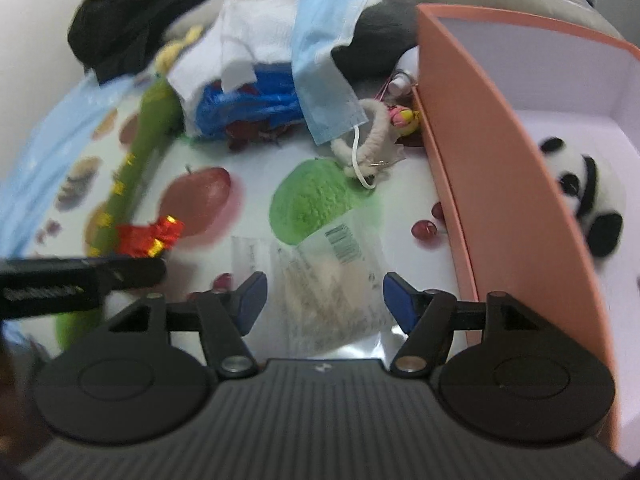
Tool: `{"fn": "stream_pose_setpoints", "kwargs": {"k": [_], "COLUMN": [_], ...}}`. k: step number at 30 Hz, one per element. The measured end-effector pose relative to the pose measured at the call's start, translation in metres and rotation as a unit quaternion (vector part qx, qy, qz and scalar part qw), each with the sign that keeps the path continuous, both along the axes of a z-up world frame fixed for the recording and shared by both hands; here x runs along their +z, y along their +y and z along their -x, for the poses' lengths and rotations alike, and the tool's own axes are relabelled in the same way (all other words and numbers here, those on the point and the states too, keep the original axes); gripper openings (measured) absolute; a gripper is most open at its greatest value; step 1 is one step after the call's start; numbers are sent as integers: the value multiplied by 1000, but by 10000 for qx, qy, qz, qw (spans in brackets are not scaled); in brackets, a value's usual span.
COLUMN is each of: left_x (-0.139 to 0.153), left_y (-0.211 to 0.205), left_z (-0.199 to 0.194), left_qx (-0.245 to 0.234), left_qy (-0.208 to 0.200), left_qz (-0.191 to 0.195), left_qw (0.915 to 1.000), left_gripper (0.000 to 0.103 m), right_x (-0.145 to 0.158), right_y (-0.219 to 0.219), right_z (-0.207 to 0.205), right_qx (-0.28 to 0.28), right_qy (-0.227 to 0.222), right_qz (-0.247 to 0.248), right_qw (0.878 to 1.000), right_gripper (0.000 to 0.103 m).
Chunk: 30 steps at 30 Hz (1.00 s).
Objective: Organize soft objects
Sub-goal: 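Grasp the clear plastic bag with the right gripper while the left gripper holds the red candy, then carry the red candy packet and clear bag over the pink box with both grippers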
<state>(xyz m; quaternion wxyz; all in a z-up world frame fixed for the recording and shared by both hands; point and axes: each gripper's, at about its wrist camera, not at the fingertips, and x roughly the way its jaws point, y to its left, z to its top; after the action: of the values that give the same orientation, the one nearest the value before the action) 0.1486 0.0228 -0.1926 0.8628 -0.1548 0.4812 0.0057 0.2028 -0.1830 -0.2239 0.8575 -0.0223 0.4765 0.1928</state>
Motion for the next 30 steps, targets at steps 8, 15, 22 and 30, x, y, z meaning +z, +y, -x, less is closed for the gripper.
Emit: {"fn": "stream_pose_setpoints", "kwargs": {"k": [8, 15, 22, 30], "left_x": [0, 12, 11, 28], "left_y": [12, 14, 11, 0], "left_z": [-33, -37, -19, 14], "left_qx": [-70, -124, -95, -3], "left_qy": [544, 527, 112, -411], "left_qz": [-3, -81, -138, 29], "left_qw": [9985, 9985, 9998, 9991], "left_gripper": [41, 41, 41, 41], "right_x": [-13, -12, -12, 6], "right_y": [14, 18, 5, -11], "right_z": [-14, -19, -8, 15], "right_qx": [277, 300, 97, -201], "right_qy": [372, 632, 436, -20], "right_qz": [269, 345, -5, -244], "right_qw": [9986, 9970, 9990, 9995], "right_gripper": [68, 55, 44, 29]}}
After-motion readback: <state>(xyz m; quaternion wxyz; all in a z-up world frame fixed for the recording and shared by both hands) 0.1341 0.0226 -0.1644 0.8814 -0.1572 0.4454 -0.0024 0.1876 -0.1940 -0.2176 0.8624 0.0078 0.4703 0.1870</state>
